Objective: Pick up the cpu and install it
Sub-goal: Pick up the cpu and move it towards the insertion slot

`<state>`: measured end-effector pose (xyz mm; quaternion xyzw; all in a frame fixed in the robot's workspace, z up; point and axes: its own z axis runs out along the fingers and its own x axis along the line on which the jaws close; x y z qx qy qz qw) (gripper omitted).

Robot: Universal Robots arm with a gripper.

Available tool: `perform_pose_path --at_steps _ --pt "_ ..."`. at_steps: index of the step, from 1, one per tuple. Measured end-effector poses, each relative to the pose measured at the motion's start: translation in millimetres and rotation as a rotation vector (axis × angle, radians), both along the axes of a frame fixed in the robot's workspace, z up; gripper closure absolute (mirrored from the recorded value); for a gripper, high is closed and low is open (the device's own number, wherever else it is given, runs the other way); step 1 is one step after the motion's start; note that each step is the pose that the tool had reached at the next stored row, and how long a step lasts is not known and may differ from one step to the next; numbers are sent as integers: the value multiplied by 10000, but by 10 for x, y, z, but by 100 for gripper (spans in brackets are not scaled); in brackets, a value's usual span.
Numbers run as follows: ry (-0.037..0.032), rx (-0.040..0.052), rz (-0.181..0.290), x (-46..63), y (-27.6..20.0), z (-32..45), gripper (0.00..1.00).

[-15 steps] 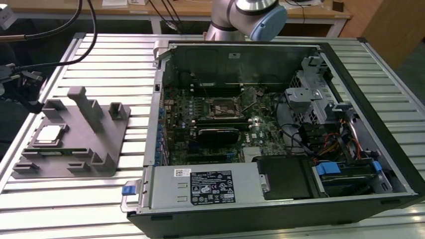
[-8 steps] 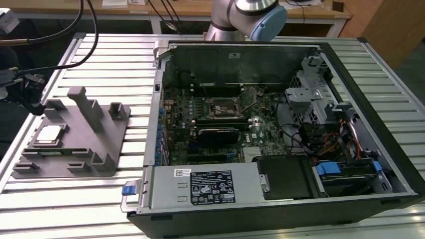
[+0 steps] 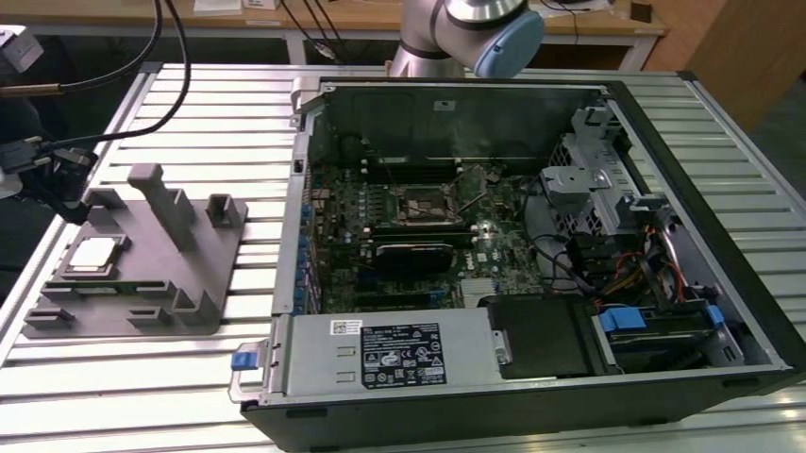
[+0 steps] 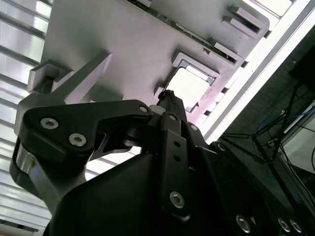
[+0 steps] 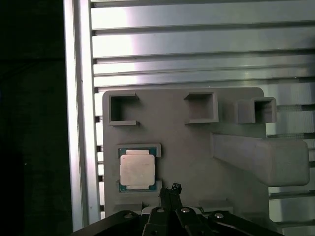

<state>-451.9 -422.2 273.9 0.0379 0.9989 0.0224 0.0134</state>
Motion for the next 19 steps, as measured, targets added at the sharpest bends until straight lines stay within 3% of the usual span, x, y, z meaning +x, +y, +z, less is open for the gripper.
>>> perform_pose_path --at_steps 19 --pt "0 -2 -1 -24 0 -241 89"
